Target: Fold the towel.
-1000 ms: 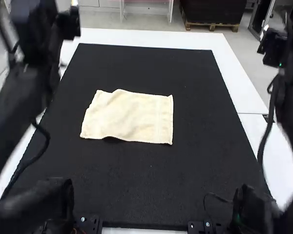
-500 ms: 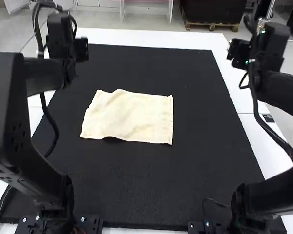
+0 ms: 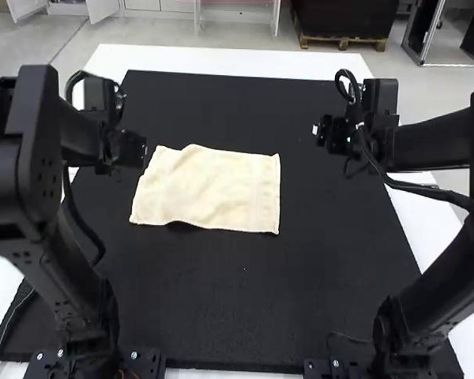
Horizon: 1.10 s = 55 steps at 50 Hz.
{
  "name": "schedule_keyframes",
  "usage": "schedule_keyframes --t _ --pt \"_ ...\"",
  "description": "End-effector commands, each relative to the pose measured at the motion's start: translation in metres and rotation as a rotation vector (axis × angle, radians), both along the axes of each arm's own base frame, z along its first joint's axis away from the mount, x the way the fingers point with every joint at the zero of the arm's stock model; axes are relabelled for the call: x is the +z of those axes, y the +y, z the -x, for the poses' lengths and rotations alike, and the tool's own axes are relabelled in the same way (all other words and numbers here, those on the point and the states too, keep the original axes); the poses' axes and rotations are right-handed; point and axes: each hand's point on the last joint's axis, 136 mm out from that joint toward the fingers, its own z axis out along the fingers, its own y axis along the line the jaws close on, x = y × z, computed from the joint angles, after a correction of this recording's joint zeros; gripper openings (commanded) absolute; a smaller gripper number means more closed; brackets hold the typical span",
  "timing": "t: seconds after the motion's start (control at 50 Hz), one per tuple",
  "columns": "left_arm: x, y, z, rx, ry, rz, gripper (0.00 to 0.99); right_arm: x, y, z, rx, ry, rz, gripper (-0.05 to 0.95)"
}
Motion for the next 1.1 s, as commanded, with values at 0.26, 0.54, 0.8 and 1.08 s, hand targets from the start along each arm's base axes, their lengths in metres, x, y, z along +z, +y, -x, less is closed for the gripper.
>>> schedule_keyframes --t 0.26,0.54,0.8,1.08 --pt "-0.01 -0.004 -0.037 -0.155 -0.01 0.153 0.959 -0.039 0.041 -0.008 0.118 0.103 -0.031 0.9" --pt "-0.028 -0.023 -0.056 -0.237 0.034 0.187 0.956 -0.056 0.067 -0.023 0.174 0.141 -0.038 0.9" --pt "-0.064 -0.032 -0.076 -0.293 0.1 0.182 0.956 -0.077 0.072 -0.034 0.172 0.182 -0.054 0.9" --pt "-0.076 -0.027 -0.099 -0.3 0.073 0.172 0.961 -0.094 0.086 -0.045 0.184 0.221 -0.078 0.9"
